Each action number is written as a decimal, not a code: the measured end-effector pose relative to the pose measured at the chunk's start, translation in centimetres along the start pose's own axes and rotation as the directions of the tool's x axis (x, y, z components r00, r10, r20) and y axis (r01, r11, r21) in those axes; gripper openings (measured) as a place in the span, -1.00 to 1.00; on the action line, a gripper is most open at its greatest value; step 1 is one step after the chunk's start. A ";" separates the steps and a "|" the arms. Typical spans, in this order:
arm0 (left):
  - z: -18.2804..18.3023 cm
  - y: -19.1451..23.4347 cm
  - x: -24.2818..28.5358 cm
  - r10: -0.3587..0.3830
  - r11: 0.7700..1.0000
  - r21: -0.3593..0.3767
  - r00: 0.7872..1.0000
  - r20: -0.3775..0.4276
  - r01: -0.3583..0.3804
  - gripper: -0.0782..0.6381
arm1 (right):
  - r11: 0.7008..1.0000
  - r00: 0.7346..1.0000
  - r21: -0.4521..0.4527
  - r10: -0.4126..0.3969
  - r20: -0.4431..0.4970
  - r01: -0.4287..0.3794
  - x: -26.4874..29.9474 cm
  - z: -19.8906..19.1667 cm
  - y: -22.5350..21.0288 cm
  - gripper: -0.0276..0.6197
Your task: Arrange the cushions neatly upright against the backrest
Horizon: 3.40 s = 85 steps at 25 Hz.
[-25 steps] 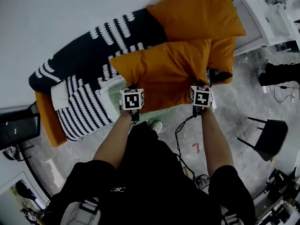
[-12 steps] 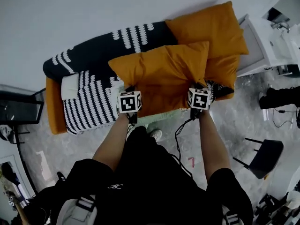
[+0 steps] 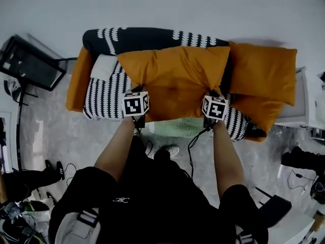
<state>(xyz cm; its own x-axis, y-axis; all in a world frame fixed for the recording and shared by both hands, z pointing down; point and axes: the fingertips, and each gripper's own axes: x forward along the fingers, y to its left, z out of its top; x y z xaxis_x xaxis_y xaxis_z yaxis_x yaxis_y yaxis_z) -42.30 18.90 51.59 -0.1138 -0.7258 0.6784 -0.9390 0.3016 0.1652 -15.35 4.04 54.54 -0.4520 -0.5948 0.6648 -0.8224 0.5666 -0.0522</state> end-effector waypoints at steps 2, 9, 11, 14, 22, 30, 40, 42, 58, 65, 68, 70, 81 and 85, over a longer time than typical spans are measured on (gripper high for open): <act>0.4 4.0 -1.0 0.027 0.999 -0.031 0.999 0.018 -0.027 -0.73 | 0.999 0.999 -0.034 0.037 0.001 -0.037 1.8 1.6 4.0 -0.84; 1.0 19.6 -3.3 0.127 0.982 -0.146 0.991 0.045 -0.119 -0.73 | 0.979 0.991 -0.149 0.136 -0.013 -0.136 8.1 6.2 19.5 -0.84; 1.2 23.8 -3.2 0.133 0.979 -0.161 0.990 0.046 -0.124 -0.73 | 0.976 0.989 -0.160 0.146 -0.023 -0.148 9.9 6.8 23.3 -0.84; 2.0 29.4 -2.2 0.132 0.979 -0.162 0.990 0.041 -0.124 -0.73 | 0.977 0.988 -0.150 0.149 -0.031 -0.152 12.5 7.4 28.1 -0.84; 6.8 41.2 4.1 0.081 0.997 -0.022 0.995 0.052 -0.080 -0.74 | 0.994 0.995 -0.021 0.103 -0.003 -0.103 19.5 7.3 36.7 -0.84; 10.3 49.0 12.1 -0.014 0.995 0.102 0.997 0.073 0.006 -0.74 | 0.992 0.995 0.087 0.095 0.000 -0.094 27.4 5.6 42.2 -0.85; 9.7 56.3 23.9 -0.046 0.991 0.126 0.998 0.045 0.040 -0.74 | 0.996 0.998 0.068 0.059 -0.026 -0.057 39.4 4.4 45.3 -0.84; 8.8 57.7 25.9 -0.045 0.991 0.131 0.999 0.023 0.042 -0.74 | 0.996 0.998 0.058 0.063 -0.032 -0.061 41.0 3.7 45.9 -0.84; 6.4 60.2 27.1 0.074 0.989 0.128 0.997 0.028 -0.077 -0.07 | 0.997 0.986 0.076 0.006 -0.168 0.007 44.5 -0.1 43.1 -0.12; 8.1 55.2 18.0 0.126 0.992 -0.004 0.989 0.074 -0.126 -0.76 | 0.997 0.999 0.073 0.037 -0.007 -0.036 34.1 5.1 42.3 -0.90; 9.2 49.3 14.8 0.077 0.997 0.008 0.995 0.067 -0.078 -0.76 | 0.995 0.996 0.057 0.080 0.044 -0.082 29.1 7.9 42.0 -0.90; 10.3 44.2 12.6 0.040 0.999 0.001 0.996 0.076 -0.040 -0.76 | 0.993 0.991 0.049 0.099 0.091 -0.104 25.1 10.1 41.3 -0.90; 21.9 15.8 -3.7 -0.203 0.970 0.196 0.922 0.329 0.144 -0.76 | 0.986 0.928 0.104 0.081 0.364 -0.127 2.5 21.7 32.4 -0.90; 23.0 8.7 -10.1 -0.278 0.949 0.250 0.890 0.363 0.194 -0.76 | 0.997 0.886 0.036 0.038 0.462 -0.061 -6.8 24.1 29.9 -0.90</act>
<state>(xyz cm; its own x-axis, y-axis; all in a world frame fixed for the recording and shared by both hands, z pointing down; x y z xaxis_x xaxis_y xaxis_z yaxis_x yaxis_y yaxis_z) -56.81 14.62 29.71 0.0416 -0.9537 0.2979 -0.9939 -0.0091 0.1098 -45.20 11.24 30.47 -0.5915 -0.7688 0.2433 -0.8048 0.5814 -0.1195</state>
